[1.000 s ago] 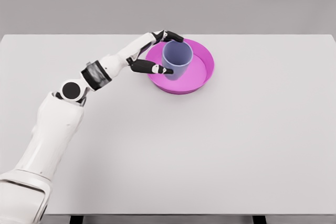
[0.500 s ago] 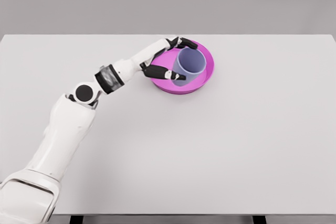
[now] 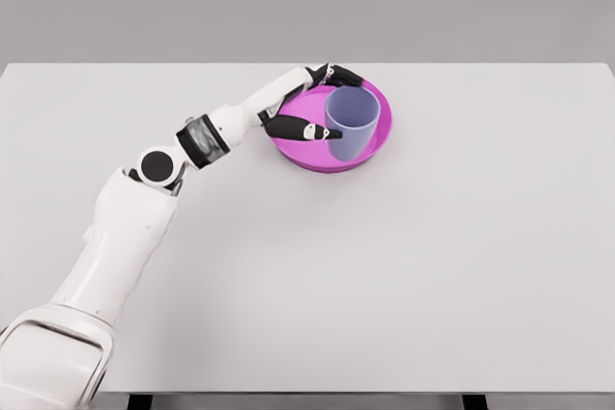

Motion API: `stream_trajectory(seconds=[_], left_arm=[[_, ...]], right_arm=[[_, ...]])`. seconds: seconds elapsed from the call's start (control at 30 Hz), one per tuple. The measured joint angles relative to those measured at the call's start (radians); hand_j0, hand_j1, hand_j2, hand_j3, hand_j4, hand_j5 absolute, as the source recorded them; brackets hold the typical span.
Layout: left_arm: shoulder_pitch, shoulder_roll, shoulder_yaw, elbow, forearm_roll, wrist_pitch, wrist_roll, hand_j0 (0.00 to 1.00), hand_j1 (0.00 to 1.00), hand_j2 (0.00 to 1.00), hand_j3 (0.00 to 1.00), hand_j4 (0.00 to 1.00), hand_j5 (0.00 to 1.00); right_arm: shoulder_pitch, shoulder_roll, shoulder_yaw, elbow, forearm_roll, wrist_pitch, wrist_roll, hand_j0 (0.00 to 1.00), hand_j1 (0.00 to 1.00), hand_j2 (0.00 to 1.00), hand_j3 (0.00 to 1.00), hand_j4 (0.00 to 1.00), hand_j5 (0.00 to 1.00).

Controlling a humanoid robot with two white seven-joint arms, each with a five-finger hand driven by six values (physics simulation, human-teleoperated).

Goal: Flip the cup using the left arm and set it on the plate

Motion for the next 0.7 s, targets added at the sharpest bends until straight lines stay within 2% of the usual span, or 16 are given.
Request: stream_trajectory(seconds=[0.57,0.6,0.7], left_arm=[[-0.015,0.001,0.002,0.023,-0.045,0.0,0.0,0.75,0.75,0.75,0.75,0.75,0.75],[-0.015,0.001,0.002,0.024,-0.048,0.0,0.0,0.77,0.77,0.77,0.77,0.77,0.77],[-0.018,0.001,0.002,0.027,-0.052,0.0,0.0,0.9,0.9,0.9,0.9,0.9,0.9]], right_arm=[[0.0,0.0,0.0,0.0,0.0,0.001,0.0,1.0,1.0,1.0,1.0,1.0,1.0],[0.0,0.0,0.0,0.0,0.0,0.0,0.0,1.0,1.0,1.0,1.0,1.0,1.0],[0.0,0.0,0.0,0.0,0.0,0.001,0.0,1.0,1.0,1.0,1.0,1.0,1.0]])
